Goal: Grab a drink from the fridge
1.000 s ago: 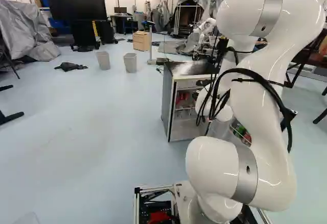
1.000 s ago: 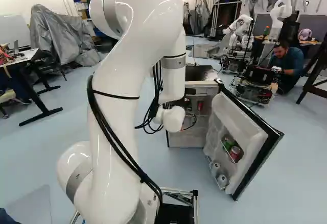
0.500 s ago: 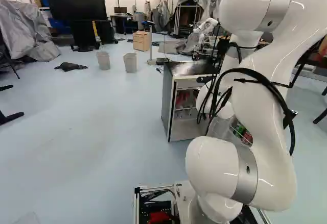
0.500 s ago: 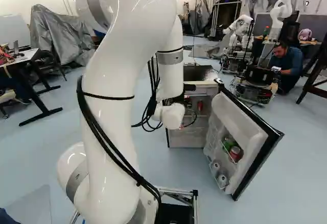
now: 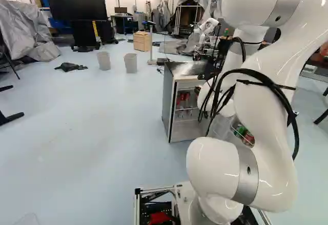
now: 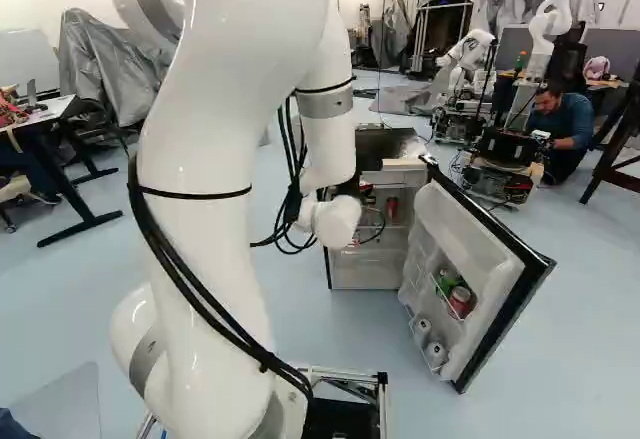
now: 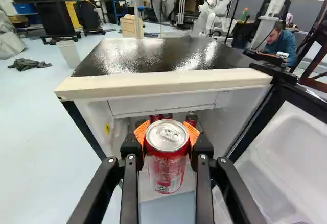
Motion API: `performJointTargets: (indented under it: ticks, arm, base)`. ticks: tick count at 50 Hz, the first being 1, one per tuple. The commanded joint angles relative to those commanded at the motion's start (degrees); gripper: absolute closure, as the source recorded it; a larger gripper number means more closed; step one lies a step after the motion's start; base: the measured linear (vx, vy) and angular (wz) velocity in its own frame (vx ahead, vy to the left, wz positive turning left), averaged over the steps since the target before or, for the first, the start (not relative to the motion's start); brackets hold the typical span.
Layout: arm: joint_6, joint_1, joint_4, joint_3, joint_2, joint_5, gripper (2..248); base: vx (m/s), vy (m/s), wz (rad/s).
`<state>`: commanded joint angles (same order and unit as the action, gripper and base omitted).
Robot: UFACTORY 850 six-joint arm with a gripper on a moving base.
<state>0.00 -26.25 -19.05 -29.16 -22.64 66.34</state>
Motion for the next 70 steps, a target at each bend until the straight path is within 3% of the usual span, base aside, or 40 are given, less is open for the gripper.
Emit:
performJointTargets:
  ticks: [36,70]
  arm:
    - [0.0,0.52,0.0,-0.51,4.58,0.0,150]
    - [0.0,1.57,0.0,-3.94,6.35,0.0,150]
  base:
    - [0.0,0.0,0.0]
    - [0.0,0.0,0.0]
